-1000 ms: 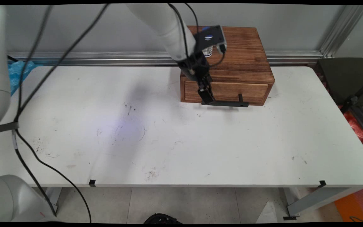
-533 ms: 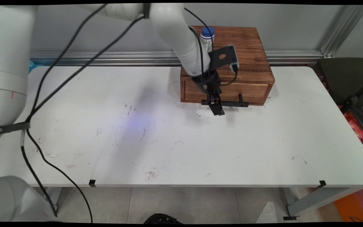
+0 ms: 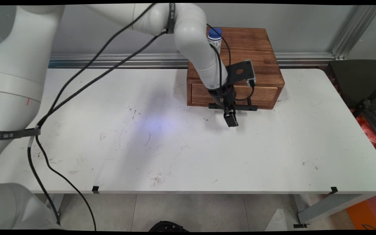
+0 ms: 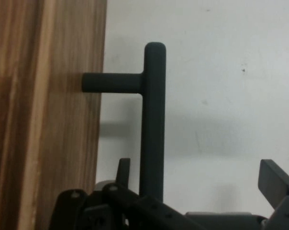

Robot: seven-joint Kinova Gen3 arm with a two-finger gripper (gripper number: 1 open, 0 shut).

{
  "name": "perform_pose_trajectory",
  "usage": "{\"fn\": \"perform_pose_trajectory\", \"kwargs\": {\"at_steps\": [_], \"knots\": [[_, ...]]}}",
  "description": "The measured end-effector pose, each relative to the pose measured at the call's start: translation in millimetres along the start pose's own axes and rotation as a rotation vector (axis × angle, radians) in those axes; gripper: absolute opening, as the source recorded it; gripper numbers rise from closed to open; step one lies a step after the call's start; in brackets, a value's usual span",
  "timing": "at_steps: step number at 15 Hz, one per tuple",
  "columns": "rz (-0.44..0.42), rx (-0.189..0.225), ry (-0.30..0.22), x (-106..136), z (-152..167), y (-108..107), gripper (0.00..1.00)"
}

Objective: Open the drawer

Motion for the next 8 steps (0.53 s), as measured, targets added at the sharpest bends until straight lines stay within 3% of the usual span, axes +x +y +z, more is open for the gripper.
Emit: {"fn": "perform_pose_trajectory", "kwargs": {"at_steps": [8], "knots": [[0.003, -0.03, 0.002, 7, 15, 12, 1.0]]}}
